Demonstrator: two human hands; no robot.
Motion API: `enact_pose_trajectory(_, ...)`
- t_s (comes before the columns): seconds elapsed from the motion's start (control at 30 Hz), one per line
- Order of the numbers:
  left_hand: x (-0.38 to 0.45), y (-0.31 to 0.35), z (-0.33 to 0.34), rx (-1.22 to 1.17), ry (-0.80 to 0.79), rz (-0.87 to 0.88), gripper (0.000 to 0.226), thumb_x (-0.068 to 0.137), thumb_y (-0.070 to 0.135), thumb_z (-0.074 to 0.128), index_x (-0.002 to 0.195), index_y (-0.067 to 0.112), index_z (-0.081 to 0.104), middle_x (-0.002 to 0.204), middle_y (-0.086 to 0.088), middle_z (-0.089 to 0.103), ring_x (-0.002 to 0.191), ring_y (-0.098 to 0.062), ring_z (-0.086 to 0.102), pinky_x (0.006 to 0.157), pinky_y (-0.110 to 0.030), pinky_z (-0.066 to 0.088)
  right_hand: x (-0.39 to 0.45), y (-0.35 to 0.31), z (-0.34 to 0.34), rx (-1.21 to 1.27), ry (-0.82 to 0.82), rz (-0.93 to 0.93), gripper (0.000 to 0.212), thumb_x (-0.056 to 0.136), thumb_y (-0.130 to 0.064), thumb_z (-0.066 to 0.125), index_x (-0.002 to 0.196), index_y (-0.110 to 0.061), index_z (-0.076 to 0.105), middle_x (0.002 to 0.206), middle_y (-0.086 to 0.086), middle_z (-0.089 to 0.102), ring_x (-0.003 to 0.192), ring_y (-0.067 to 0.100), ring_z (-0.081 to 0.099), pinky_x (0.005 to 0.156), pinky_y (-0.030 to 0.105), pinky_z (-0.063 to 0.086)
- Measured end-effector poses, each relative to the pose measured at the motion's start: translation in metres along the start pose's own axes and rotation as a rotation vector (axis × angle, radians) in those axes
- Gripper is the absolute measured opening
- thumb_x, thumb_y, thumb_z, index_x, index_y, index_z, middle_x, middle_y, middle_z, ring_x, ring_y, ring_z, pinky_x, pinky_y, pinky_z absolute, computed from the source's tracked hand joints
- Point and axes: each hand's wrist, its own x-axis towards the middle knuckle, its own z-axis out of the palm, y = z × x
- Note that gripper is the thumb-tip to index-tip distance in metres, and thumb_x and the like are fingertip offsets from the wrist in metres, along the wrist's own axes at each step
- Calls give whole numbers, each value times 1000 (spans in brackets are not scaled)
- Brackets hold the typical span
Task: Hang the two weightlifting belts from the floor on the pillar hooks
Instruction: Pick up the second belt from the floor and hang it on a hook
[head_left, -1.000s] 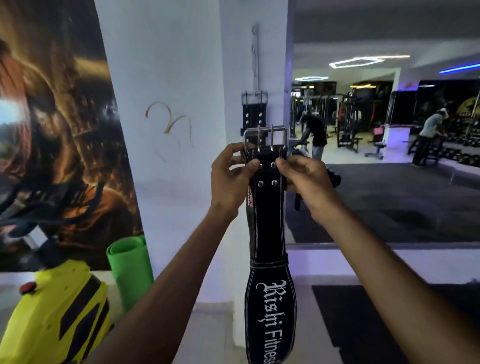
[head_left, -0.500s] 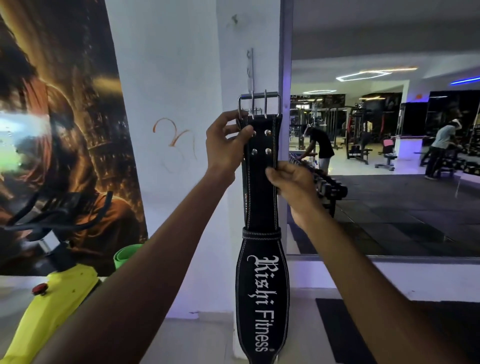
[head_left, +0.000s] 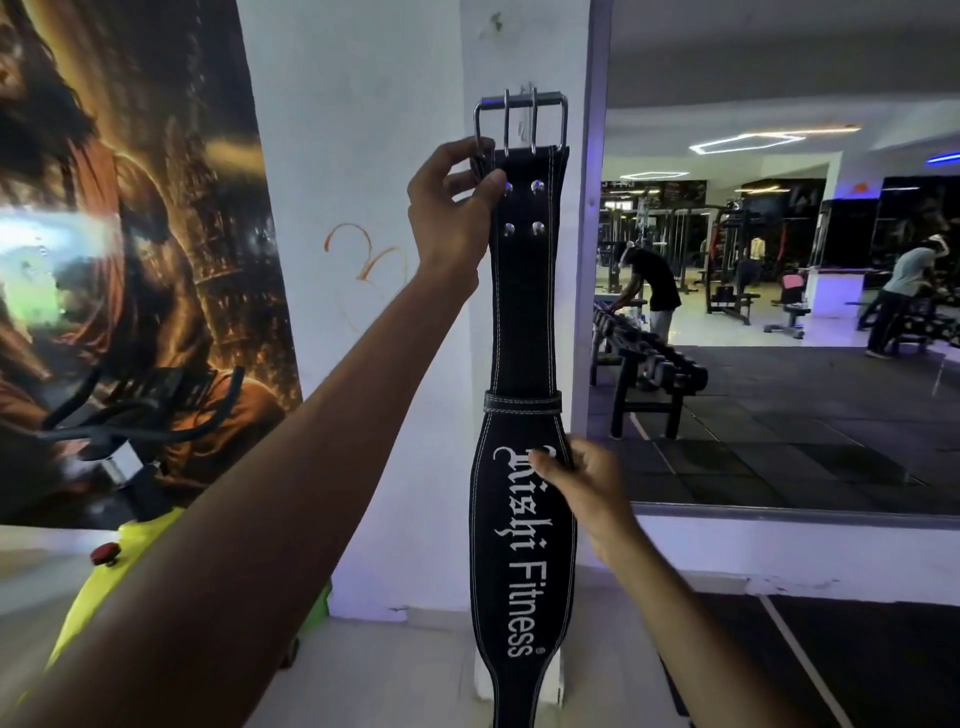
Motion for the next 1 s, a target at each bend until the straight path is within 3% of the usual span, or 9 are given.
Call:
enact_pose_trajectory(0.2, -1, -11, -8, -22, 8, -45, 28, 82, 1, 69, 96, 25, 70, 100, -14, 73, 83, -25, 70, 69, -37, 59, -45, 66, -3, -129, -57, 160, 47, 70, -38, 85, 106, -12, 69, 100, 1, 77, 97, 20, 72, 83, 26, 57)
enact_pose_trajectory(0.37, -1, -19, -13, -19, 3, -57, 26, 77, 9, 69, 94, 29, 70, 114, -22, 73, 89, -28, 69, 73, -44, 62, -15, 32, -3, -110, -39, 149, 29, 75, -25, 80, 99, -12, 70, 88, -3, 77, 82, 11, 73, 67, 14, 53)
enact_pose_trajectory(0.5, -1, -17, -11, -36, 17, -58, 25, 76, 11, 70, 95, 27, 70, 112, -22, 74, 87, -28, 70, 77, -46, 61, 23, -13, -2, -4, 32, 21, 9, 82, -11, 75, 87, -16, 69, 76, -9, 76, 74, 2, 70, 69, 12, 53)
enact_pose_trajectory(0.57, 1, -14, -9, -35, 26, -55, 26, 78, 8, 69, 94, 28, 70, 110, -21, 74, 86, -29, 70, 73, -44, 61, 23, -8, -2, -57, 23, 1, 9, 80, -17, 76, 85, -16, 69, 75, -8, 76, 71, 3, 69, 67, 14, 53)
enact_pose_trajectory(0.63, 4, -12, -8, -33, 41, -49, 27, 80, 5, 69, 94, 28, 70, 110, -21, 75, 85, -27, 71, 74, -47, 63, 6, 13, -3, -124, 22, 40, 20, 75, -29, 78, 89, -17, 69, 79, -7, 76, 72, 4, 70, 64, 14, 52)
enact_pose_trajectory(0.8, 5, -13, -7, -31, 42, -60, 26, 82, 4, 68, 96, 26, 70, 113, -22, 74, 86, -27, 71, 77, -54, 63, -27, 62, -18, -212, -51, 127, 32, 75, -30, 81, 101, -14, 70, 93, -3, 78, 93, 18, 73, 77, 24, 56)
enact_pose_trajectory(0.9, 3, -15, -7, -18, 46, -71, 26, 79, 8, 70, 96, 27, 71, 111, -21, 75, 90, -33, 72, 80, -57, 63, -14, 44, -23, -261, -116, 127, 63, 64, -57, 83, 114, -24, 63, 100, -5, 75, 96, 9, 70, 88, 33, 55)
enact_pose_trajectory(0.97, 2, -18, -7, -24, 36, -81, 26, 80, 8, 70, 97, 27, 71, 108, -19, 75, 88, -32, 72, 79, -56, 63, 6, 11, -23, -230, -62, 71, 88, 52, -76, 75, 124, -30, 54, 97, -4, 71, 85, 3, 69, 82, 23, 57)
enact_pose_trajectory(1.0, 1, -20, -7, -33, 24, -88, 26, 80, 7, 70, 97, 27, 71, 106, -19, 74, 88, -31, 71, 78, -57, 63, 18, -10, -21, -194, -19, 26, 91, 55, -76, 72, 129, -28, 49, 94, -2, 69, 79, 2, 69, 75, 19, 57)
